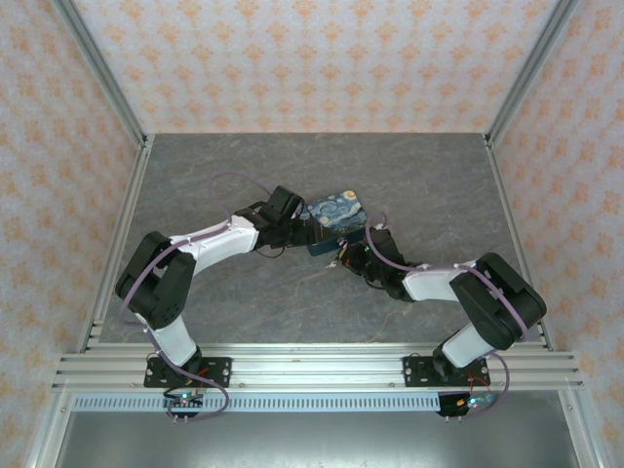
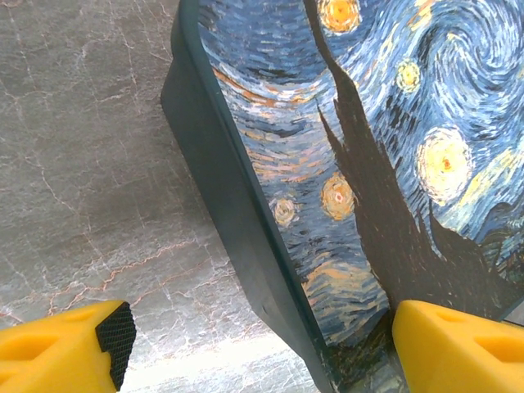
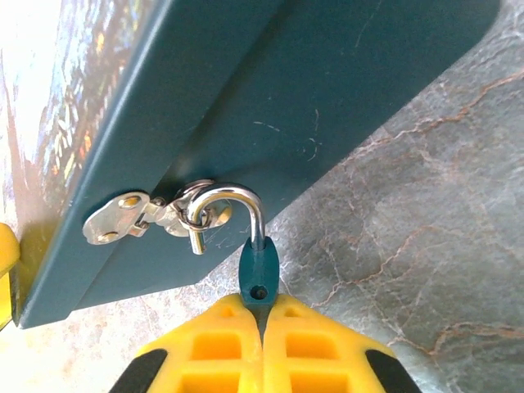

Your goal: Unlock the padlock with the key

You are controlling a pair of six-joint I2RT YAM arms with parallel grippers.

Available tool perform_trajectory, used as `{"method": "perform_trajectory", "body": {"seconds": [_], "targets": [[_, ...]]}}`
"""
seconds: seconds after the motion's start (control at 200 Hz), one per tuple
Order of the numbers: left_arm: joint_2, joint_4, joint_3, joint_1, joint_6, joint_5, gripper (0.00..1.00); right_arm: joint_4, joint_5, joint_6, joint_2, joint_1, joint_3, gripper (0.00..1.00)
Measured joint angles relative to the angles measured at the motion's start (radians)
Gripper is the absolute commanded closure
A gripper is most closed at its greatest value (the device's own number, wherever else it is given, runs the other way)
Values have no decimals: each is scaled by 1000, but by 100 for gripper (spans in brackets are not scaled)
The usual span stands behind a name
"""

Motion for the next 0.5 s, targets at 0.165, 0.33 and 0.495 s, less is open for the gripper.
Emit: {"method": "perform_trajectory", "body": {"seconds": [0.165,0.33,0.495], "targets": [[6,12,0,0,-5,0,17,2,-2,5,0,-39,11,100],[6,13,0,0,-8,3,18,23,-12,30,0,-111,15,100],[6,13,0,0,-11,3,17,29,-28,41,0,-134,17,100]]}}
